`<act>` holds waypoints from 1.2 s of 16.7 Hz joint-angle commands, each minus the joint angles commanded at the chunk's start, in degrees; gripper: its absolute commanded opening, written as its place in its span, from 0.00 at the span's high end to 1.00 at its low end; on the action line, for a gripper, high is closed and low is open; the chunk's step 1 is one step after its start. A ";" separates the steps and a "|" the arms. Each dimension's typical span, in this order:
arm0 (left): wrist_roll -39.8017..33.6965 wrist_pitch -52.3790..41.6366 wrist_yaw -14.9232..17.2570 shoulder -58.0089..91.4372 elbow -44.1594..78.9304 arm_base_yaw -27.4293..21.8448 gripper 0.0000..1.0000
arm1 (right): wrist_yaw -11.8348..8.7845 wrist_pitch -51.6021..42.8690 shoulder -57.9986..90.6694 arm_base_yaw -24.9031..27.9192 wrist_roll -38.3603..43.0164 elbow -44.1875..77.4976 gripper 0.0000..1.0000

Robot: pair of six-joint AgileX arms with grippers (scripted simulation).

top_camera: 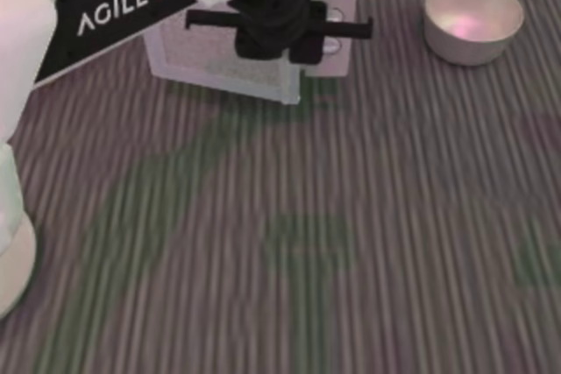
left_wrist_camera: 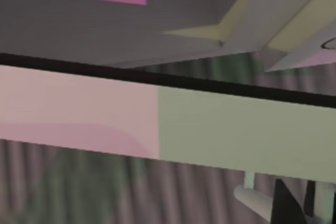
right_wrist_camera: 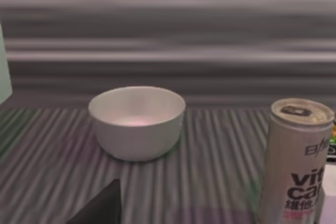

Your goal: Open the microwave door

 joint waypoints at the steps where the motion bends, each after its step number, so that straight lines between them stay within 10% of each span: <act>1: 0.00 0.00 0.00 0.00 0.00 0.00 1.00 | 0.00 0.00 0.00 0.00 0.00 0.00 0.00; 20: 5.44 3.80 2.82 -4.99 -7.70 0.76 1.00 | 0.00 0.00 0.00 0.00 0.00 0.00 0.00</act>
